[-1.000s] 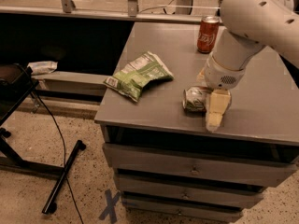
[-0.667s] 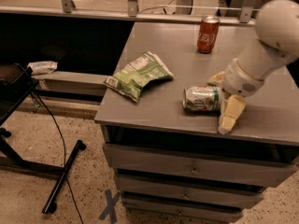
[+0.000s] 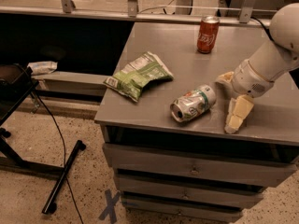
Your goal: Knock 7up can over
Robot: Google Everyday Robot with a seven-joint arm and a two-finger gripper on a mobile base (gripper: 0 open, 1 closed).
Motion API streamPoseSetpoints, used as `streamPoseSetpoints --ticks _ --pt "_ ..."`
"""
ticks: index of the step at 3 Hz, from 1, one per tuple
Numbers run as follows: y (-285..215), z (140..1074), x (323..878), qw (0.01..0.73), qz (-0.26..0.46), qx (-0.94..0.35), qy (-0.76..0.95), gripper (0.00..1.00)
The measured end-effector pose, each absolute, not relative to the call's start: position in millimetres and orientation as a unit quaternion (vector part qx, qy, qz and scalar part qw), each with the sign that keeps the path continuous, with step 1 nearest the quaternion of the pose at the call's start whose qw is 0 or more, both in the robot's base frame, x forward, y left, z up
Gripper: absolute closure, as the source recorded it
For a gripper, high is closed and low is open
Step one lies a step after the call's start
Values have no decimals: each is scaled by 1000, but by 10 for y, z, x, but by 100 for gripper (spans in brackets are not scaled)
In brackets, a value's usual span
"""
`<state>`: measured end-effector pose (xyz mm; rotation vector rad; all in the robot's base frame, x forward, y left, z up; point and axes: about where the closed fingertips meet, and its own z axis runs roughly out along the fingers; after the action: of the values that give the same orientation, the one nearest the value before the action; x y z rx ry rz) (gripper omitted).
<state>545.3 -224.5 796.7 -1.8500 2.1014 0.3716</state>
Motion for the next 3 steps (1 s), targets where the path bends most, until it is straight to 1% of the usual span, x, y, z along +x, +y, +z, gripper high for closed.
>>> streamPoseSetpoints --ticks 3 --pt "-2245 7969 5453 158 130 -647 735 0"
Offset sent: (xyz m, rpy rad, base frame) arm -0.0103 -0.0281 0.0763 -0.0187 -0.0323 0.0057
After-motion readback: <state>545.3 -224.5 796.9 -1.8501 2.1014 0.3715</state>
